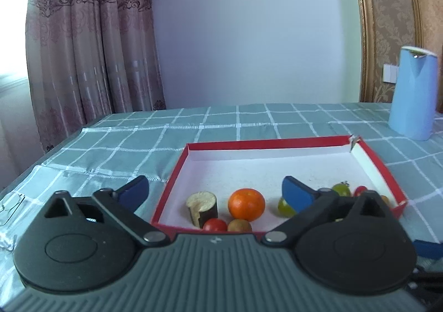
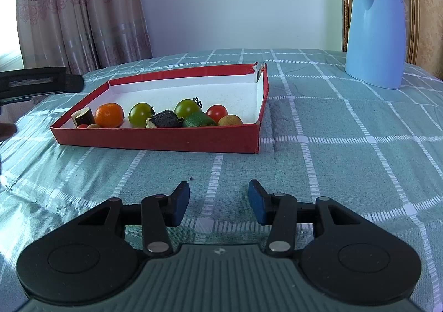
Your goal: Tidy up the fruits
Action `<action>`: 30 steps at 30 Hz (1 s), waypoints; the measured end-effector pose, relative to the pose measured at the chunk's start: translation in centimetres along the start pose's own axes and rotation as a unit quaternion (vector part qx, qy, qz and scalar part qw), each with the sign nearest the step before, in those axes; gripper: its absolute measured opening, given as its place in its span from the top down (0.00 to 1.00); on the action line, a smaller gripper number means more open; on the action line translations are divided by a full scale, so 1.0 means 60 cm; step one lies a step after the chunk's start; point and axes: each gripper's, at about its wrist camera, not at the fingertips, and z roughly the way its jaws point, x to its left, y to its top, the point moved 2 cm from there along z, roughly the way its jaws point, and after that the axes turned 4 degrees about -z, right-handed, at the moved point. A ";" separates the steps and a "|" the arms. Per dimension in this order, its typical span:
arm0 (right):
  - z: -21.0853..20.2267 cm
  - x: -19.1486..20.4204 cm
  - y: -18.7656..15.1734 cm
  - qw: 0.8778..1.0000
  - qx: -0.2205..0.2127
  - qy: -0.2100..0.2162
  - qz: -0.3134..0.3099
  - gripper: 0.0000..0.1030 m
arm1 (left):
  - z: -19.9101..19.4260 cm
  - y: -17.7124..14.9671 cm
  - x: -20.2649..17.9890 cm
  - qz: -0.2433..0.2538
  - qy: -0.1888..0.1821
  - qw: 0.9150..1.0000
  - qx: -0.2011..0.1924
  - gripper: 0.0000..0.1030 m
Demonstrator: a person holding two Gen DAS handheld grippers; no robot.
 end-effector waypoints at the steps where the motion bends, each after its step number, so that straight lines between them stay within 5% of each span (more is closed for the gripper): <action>1: 0.000 0.000 0.000 1.000 0.000 -0.001 -0.001 0.56 | -0.009 -0.002 0.002 0.000 -0.003 1.000 -0.001 0.00; 4: 0.000 0.003 0.001 1.000 0.002 -0.001 -0.004 0.54 | -0.034 -0.006 0.012 -0.010 -0.004 1.000 0.003 0.00; 8: -0.007 0.014 0.004 0.999 -0.004 -0.025 -0.024 0.27 | -0.056 -0.011 0.023 -0.021 -0.005 1.000 0.011 0.00; 13: -0.019 0.031 0.007 0.998 -0.016 -0.045 -0.032 0.18 | -0.072 -0.021 0.034 -0.033 -0.011 0.999 0.024 0.00; 30: -0.036 0.111 0.025 0.996 -0.055 -0.070 0.001 0.17 | -0.106 -0.046 0.060 -0.045 -0.014 0.998 0.036 0.00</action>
